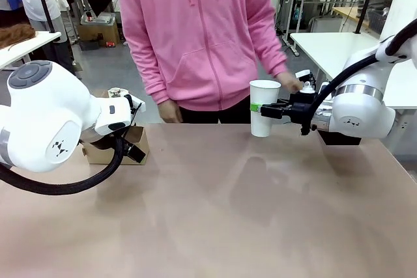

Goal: Pour a drink into a cup and package it in a carrier.
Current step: When a person places the Paper Cup Lid on the 600 ml Paper Cup , lift the 600 ml Paper Cup.

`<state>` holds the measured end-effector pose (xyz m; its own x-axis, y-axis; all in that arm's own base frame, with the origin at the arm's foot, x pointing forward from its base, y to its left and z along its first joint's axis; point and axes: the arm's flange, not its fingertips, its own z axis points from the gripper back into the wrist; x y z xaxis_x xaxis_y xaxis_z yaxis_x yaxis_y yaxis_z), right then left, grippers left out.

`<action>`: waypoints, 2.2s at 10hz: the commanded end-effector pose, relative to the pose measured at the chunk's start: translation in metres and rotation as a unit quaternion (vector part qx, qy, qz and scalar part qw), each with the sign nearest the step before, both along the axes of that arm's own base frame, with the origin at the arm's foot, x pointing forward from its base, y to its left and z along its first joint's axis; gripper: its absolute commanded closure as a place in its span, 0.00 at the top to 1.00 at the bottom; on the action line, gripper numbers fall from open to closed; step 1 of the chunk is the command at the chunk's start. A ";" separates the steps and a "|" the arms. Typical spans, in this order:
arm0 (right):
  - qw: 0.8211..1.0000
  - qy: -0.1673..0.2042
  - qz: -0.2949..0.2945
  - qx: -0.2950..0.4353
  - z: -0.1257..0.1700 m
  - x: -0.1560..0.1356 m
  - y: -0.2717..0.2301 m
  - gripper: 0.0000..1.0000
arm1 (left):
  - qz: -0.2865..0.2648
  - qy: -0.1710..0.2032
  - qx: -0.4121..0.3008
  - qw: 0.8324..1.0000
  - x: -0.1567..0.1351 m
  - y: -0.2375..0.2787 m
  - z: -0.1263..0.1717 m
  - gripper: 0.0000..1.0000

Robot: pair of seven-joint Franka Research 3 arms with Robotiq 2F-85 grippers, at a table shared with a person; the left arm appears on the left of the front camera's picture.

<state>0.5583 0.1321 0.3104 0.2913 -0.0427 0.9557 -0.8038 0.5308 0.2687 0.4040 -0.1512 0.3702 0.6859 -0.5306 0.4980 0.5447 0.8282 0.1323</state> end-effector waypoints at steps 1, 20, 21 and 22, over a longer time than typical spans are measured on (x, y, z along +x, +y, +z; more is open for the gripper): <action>1.000 -0.004 -0.004 0.005 0.003 0.000 0.002 0.81 | 0.000 0.000 -0.001 1.000 0.000 0.000 0.000 1.00; 1.000 -0.004 -0.004 0.005 0.003 0.000 0.002 0.81 | 0.000 0.000 -0.001 1.000 0.000 0.000 0.000 1.00; 1.000 -0.004 -0.004 0.005 0.003 0.000 0.002 0.81 | 0.000 0.000 -0.001 1.000 0.000 0.000 0.000 1.00; 1.000 -0.004 -0.004 0.005 0.003 0.000 0.002 0.81 | 0.000 0.000 -0.001 1.000 0.000 0.000 0.000 1.00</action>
<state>0.5585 0.1312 0.3089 0.2934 -0.0425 0.9551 -0.8023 0.5322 0.2701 0.4040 -0.1512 0.3702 0.6859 -0.5306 0.4980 0.5447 0.8282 0.1323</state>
